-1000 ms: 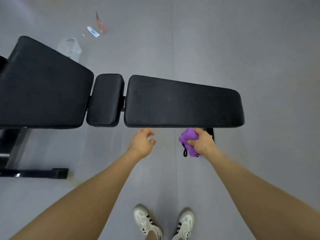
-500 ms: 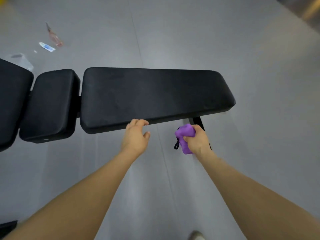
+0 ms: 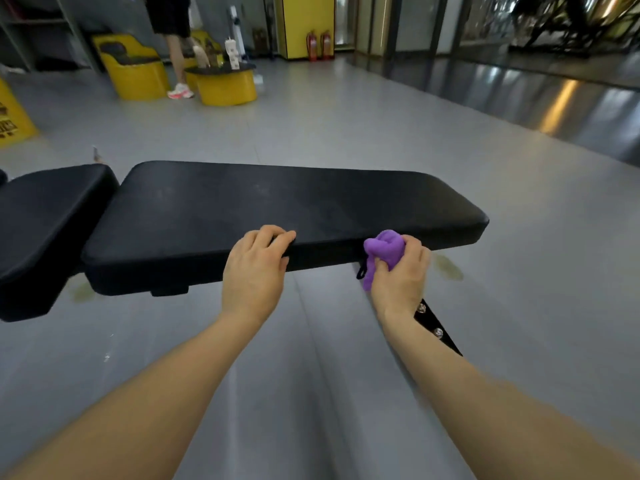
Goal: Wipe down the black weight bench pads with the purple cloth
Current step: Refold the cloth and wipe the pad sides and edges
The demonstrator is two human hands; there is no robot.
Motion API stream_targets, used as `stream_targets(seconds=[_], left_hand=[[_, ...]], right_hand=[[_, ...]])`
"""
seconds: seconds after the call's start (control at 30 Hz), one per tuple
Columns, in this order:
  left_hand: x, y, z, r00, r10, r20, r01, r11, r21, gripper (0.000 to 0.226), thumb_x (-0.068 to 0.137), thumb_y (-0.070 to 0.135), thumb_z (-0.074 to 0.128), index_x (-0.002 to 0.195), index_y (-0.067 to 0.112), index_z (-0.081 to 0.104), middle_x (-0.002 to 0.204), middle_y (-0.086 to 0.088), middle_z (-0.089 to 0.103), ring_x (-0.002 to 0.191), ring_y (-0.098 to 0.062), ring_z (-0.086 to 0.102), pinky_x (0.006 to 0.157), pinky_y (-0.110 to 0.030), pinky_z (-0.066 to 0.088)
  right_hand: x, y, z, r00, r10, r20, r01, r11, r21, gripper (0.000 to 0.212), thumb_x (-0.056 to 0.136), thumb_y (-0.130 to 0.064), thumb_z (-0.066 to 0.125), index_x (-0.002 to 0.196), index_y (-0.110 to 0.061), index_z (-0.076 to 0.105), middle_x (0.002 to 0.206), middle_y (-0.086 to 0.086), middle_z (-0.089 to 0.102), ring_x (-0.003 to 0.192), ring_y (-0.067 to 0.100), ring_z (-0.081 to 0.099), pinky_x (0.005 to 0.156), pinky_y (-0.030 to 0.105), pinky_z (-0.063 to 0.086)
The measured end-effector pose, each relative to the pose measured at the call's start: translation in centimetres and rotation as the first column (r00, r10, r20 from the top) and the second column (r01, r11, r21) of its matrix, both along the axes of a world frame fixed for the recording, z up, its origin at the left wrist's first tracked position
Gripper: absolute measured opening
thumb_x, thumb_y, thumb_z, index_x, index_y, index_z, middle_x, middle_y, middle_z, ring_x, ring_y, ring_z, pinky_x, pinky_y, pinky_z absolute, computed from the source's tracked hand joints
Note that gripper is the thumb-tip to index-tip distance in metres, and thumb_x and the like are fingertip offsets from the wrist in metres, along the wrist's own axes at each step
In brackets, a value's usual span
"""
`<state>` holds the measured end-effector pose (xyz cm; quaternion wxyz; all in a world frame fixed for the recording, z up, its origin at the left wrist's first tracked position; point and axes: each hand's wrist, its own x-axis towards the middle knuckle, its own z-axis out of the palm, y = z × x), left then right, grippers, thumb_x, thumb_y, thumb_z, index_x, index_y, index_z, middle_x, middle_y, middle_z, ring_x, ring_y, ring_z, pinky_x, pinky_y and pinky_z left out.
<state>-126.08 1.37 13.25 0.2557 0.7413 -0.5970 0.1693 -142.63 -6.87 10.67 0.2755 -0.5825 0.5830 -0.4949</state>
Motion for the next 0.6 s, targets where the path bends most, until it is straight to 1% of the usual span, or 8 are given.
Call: stream_targets(seconds=[0.07, 0.17, 0.27, 0.33, 0.4, 0.47, 0.53, 0.6], left_hand=[[0.4, -0.4, -0.8, 0.999, -0.004, 0.041, 0.007, 0.997, -0.082, 0.035, 0.081, 0.009, 0.068, 0.115, 0.015, 0.064, 0.103, 0.0, 0.062, 0.091, -0.025, 0.057, 0.081, -0.037, 0.047], [0.4, -0.7, -1.4, 0.998, -0.009, 0.058, 0.018, 0.988, -0.153, 0.032, 0.081, 0.006, 0.068, 0.111, 0.015, 0.066, 0.098, -0.001, 0.062, 0.085, -0.026, 0.056, 0.077, -0.037, 0.046], [0.2, -1.0, -1.6, 0.999, 0.0, 0.053, 0.009, 0.984, -0.18, 0.032, 0.078, 0.002, 0.069, 0.108, 0.014, 0.067, 0.094, -0.003, 0.062, 0.081, -0.027, 0.055, 0.074, -0.036, 0.045], [0.2, -1.0, -1.8, 0.998, 0.014, 0.068, -0.001, 0.982, -0.19, 0.032, 0.076, 0.001, 0.069, 0.106, 0.012, 0.068, 0.092, -0.004, 0.063, 0.08, -0.03, 0.056, 0.073, -0.037, 0.045], [0.3, -1.1, -2.1, 0.995, 0.029, 0.092, -0.011, 0.98, -0.198, 0.033, 0.077, 0.001, 0.069, 0.107, 0.012, 0.067, 0.093, -0.005, 0.062, 0.08, -0.031, 0.056, 0.074, -0.039, 0.045], [0.3, -1.1, -2.4, 0.992, 0.042, 0.116, -0.018, 0.978, -0.206, 0.032, 0.079, 0.002, 0.067, 0.11, 0.011, 0.066, 0.095, -0.006, 0.062, 0.083, -0.031, 0.055, 0.076, -0.04, 0.044], [0.2, -1.2, -2.5, 0.99, 0.055, 0.126, -0.027, 0.976, -0.217, 0.032, 0.081, 0.003, 0.066, 0.111, 0.011, 0.066, 0.097, -0.005, 0.061, 0.084, -0.031, 0.054, 0.078, -0.04, 0.043], [0.0, -1.2, -2.7, 0.99, 0.074, 0.123, -0.045, 0.973, -0.224, 0.031, 0.081, 0.003, 0.066, 0.111, 0.012, 0.066, 0.096, -0.005, 0.061, 0.084, -0.03, 0.054, 0.079, -0.04, 0.043]], right_hand=[[1.1, -0.3, -1.3, 0.999, -0.045, 0.01, 0.046, 0.994, -0.1, 0.035, 0.085, -0.013, 0.063, 0.117, -0.01, 0.049, 0.117, 0.008, 0.045, 0.1, 0.022, 0.051, 0.071, 0.03, 0.041], [3.2, 0.0, -2.4, 0.988, -0.138, 0.072, 0.148, 0.977, -0.156, 0.04, 0.083, -0.011, 0.065, 0.12, -0.009, 0.049, 0.12, 0.009, 0.047, 0.105, 0.026, 0.05, 0.074, 0.032, 0.045], [6.3, 1.9, -2.3, 0.98, -0.168, 0.11, 0.184, 0.968, -0.169, 0.039, 0.08, -0.009, 0.067, 0.117, -0.007, 0.052, 0.12, 0.011, 0.048, 0.105, 0.027, 0.047, 0.072, 0.018, 0.03], [8.2, 3.0, -2.4, 0.99, -0.122, 0.075, 0.135, 0.969, -0.207, 0.041, 0.074, -0.007, 0.071, 0.111, -0.009, 0.053, 0.115, 0.01, 0.05, 0.101, 0.026, 0.048, 0.07, 0.023, 0.041], [8.4, 2.9, -2.8, 0.994, -0.103, 0.029, 0.107, 0.954, -0.279, 0.045, 0.068, -0.008, 0.075, 0.108, -0.011, 0.053, 0.11, 0.009, 0.051, 0.093, 0.025, 0.049, 0.061, 0.034, 0.051], [6.7, 1.4, -3.4, 0.995, -0.101, -0.019, 0.088, 0.939, -0.334, 0.043, 0.068, -0.01, 0.075, 0.106, -0.012, 0.054, 0.107, 0.009, 0.051, 0.089, 0.025, 0.048, 0.055, 0.032, 0.046], [3.6, -1.7, -3.9, 0.985, -0.171, -0.008, 0.165, 0.962, -0.215, 0.039, 0.074, -0.01, 0.07, 0.108, -0.012, 0.051, 0.113, 0.009, 0.048, 0.096, 0.028, 0.047, 0.057, 0.033, 0.039], [-0.7, -5.3, -4.2, 0.946, -0.295, 0.137, 0.296, 0.955, 0.013, 0.034, 0.081, -0.007, 0.061, 0.111, -0.011, 0.047, 0.12, 0.01, 0.044, 0.107, 0.033, 0.047, 0.064, 0.034, 0.035]])
